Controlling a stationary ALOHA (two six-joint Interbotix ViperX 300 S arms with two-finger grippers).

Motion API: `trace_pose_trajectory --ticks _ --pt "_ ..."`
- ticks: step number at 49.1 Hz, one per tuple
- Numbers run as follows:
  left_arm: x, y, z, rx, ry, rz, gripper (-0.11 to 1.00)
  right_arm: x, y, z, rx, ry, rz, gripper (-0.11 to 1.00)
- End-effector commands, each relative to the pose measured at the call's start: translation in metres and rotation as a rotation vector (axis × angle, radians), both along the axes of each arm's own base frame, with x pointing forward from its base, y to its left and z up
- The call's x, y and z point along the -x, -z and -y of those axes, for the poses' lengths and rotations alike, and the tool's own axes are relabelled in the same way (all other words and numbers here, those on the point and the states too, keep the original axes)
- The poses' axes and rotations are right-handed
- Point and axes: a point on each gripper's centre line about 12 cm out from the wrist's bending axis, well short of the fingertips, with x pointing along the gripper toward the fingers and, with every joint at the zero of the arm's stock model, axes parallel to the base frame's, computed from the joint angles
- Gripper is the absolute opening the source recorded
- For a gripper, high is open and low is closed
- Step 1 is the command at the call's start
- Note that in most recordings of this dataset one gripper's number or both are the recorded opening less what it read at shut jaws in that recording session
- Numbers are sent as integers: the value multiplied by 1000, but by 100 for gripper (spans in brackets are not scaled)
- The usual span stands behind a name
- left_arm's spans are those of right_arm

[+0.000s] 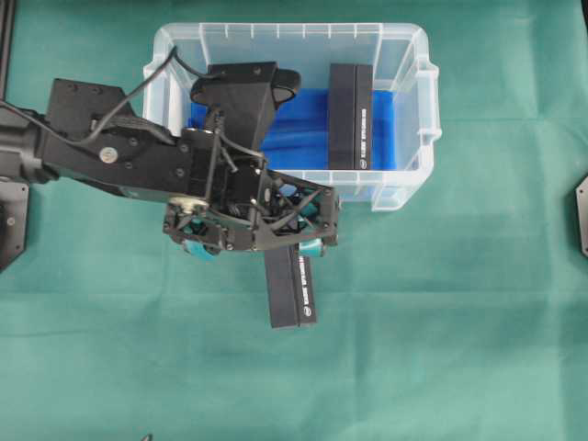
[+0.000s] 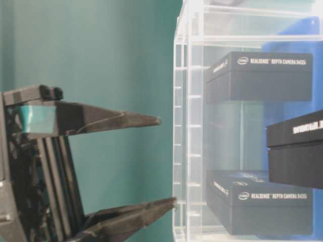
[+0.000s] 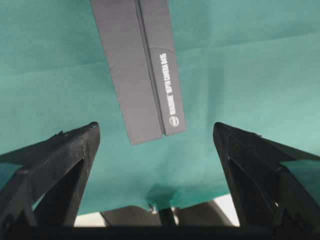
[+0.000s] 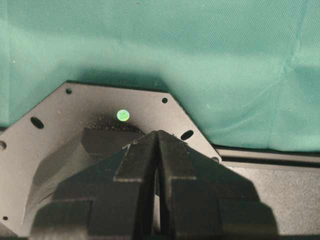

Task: Take the box out of the case with the left arm.
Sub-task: 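Open the left gripper to release the box and withdraw left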

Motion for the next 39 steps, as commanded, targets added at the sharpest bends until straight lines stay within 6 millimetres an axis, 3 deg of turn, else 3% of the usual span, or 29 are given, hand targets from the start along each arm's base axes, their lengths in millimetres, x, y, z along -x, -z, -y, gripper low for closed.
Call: trace_pose_trajectory --ticks 1,13,27,39 --pt "15 -24 5 3 17 54 94 -3 -8 0 0 3 20 -1" --pt "64 -32 13 22 4 53 94 -3 -8 0 0 3 22 -1" --pt "128 -26 13 32 -13 4 94 -3 -8 0 0 3 22 -1" --pt "158 -23 7 31 -7 11 94 -3 -8 0 0 3 20 -1"
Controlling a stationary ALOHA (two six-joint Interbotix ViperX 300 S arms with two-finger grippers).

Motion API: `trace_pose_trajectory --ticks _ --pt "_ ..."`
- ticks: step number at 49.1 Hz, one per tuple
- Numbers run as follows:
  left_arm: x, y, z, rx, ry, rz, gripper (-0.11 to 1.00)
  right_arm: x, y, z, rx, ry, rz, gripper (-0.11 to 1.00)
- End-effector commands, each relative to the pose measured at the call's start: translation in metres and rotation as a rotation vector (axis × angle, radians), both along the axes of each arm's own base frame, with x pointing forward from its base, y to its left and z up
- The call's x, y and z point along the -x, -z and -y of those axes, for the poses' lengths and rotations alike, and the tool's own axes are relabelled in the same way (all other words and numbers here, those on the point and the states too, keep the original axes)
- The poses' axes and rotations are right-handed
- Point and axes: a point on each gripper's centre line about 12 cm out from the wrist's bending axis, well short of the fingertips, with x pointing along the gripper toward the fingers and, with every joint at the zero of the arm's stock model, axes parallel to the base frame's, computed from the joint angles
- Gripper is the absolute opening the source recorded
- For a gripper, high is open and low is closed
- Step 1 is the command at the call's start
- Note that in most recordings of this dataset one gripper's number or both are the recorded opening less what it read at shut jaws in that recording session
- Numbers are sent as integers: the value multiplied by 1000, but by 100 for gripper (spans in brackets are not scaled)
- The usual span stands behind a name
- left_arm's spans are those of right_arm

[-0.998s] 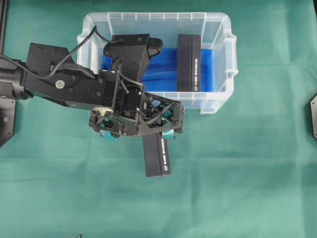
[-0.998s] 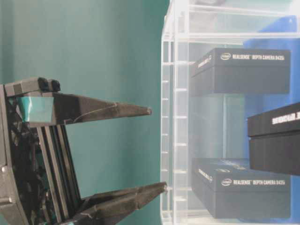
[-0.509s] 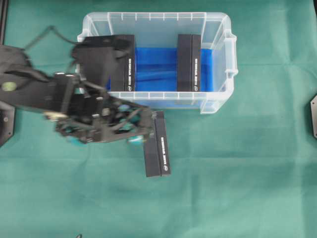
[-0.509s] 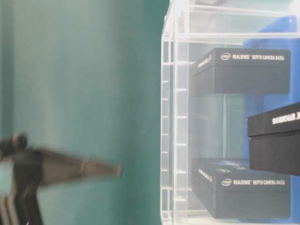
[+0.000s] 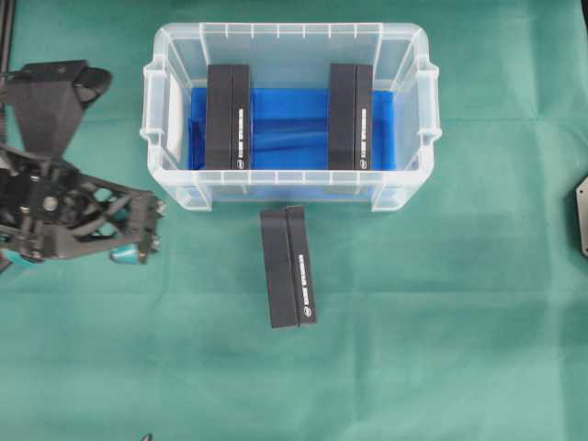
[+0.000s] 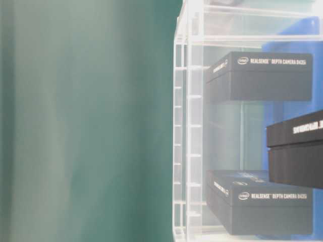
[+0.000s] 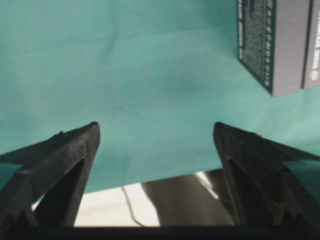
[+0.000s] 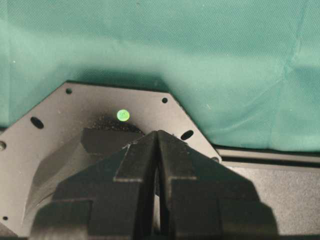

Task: Take the box out of the case with the left arm.
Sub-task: 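Open the left gripper to release the box and withdraw left, then move the open left gripper over the left black box in the case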

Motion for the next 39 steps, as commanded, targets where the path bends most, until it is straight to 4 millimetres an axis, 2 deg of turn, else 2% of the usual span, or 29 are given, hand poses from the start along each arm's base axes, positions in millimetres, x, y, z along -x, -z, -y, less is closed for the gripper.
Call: trace_pose_trajectory --ticks 1,11,18,39 --pt "8 -9 -2 2 4 34 94 -3 -8 0 -1 3 22 -1" --pt "18 -8 -13 -1 -19 39 94 -3 -8 0 0 3 22 -1" --pt "26 -9 -29 -20 -27 30 94 -3 -8 0 -1 3 22 -1" --pt "56 -12 -106 -95 -9 -96 94 -3 -8 0 0 3 22 -1"
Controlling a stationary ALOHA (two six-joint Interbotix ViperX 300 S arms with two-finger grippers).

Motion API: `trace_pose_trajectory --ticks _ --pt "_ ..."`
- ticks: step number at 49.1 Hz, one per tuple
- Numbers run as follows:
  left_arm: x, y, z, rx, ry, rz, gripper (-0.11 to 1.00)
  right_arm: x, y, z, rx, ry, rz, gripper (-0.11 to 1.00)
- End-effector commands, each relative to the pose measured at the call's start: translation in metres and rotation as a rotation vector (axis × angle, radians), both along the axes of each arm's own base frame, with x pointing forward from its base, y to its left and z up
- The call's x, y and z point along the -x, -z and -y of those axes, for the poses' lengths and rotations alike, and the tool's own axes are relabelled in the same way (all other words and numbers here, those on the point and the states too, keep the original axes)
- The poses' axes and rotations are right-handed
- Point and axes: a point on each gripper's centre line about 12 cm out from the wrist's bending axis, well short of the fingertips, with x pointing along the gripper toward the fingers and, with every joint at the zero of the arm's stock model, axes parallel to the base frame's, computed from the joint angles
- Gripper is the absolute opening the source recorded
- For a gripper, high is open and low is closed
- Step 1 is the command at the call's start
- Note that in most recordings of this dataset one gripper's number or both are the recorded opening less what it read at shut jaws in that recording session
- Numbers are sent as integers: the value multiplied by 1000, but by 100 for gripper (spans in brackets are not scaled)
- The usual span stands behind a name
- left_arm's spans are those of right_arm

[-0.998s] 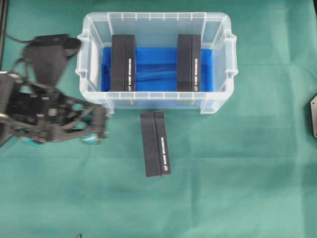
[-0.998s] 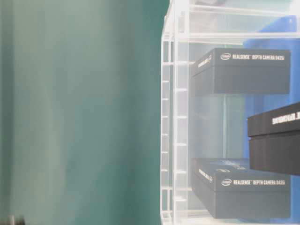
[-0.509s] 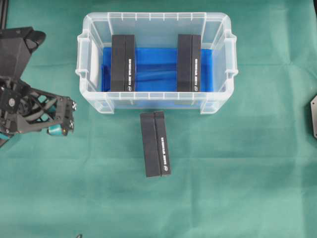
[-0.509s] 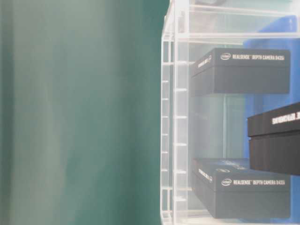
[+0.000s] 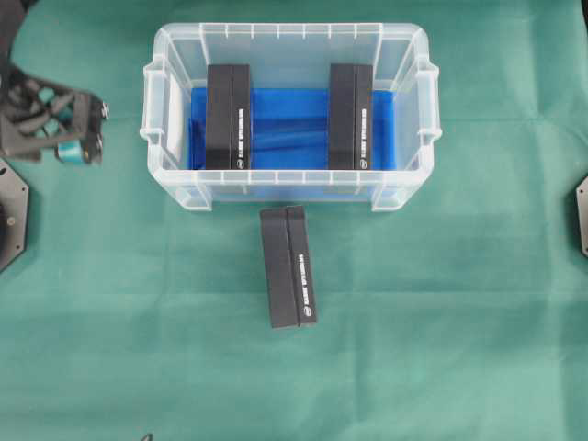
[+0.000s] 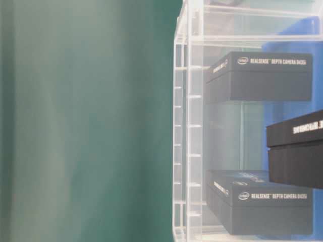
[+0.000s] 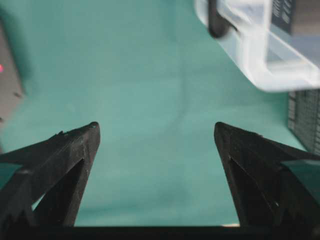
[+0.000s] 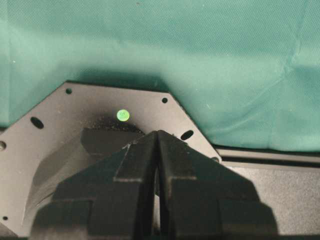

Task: Take the box out of the case with the left arm.
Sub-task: 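Move the open left gripper over the left black box in the case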

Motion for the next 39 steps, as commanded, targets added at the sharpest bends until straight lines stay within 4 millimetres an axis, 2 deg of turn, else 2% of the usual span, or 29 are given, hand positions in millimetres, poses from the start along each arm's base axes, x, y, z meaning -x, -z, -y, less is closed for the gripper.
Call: trace_pose_trajectory --ticks 1,9,15,39 --pt "5 -7 -16 -10 -11 -2 94 -3 -8 0 0 3 23 -1" --pt "15 -7 -41 -23 -10 -36 94 -3 -8 0 0 3 23 -1" --pt "19 -8 -51 -31 0 -40 94 -3 -8 0 0 3 23 -1" --pt "19 -8 -51 -32 -3 -39 94 -3 -8 0 -1 3 23 -1"
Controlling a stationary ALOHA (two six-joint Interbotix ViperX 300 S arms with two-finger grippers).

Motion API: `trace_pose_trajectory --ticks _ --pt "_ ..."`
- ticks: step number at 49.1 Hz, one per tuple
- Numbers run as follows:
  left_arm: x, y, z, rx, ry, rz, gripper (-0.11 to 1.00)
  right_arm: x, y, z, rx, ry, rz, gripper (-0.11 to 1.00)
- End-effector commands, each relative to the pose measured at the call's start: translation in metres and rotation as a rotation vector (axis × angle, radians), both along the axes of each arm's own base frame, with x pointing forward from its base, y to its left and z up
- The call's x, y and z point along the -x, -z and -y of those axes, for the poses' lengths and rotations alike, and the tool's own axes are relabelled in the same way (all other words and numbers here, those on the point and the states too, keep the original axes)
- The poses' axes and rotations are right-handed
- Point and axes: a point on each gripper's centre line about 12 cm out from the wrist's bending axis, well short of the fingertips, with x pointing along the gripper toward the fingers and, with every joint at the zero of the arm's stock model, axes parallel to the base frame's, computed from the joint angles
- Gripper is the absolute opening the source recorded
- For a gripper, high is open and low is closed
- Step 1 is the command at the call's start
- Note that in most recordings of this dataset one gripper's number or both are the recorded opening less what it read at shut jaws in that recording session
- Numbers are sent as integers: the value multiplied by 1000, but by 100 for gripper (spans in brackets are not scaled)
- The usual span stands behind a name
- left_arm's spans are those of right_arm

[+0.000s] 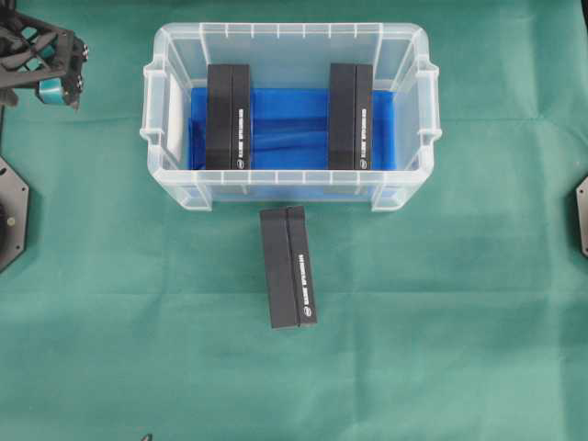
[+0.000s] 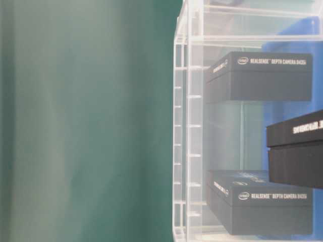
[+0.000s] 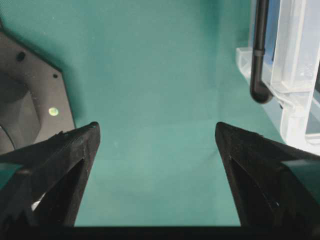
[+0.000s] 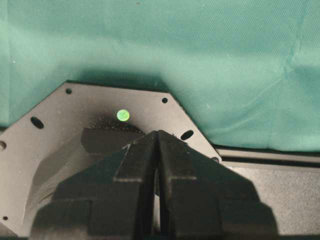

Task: Take the box out of the case with the left arm.
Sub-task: 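Move the open left gripper over the left black box in the case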

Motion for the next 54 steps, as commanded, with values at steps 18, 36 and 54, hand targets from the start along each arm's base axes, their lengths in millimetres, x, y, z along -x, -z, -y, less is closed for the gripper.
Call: trace_pose_trajectory --ticks 18,36,54 --pt "-7 -10 2 0 -39 63 94 -3 -8 0 0 5 22 -1" --pt "-85 -15 7 -4 33 92 93 -3 -8 0 0 5 22 -1" --pt "-160 -21 1 -12 79 106 93 -3 -8 0 0 5 23 -1"
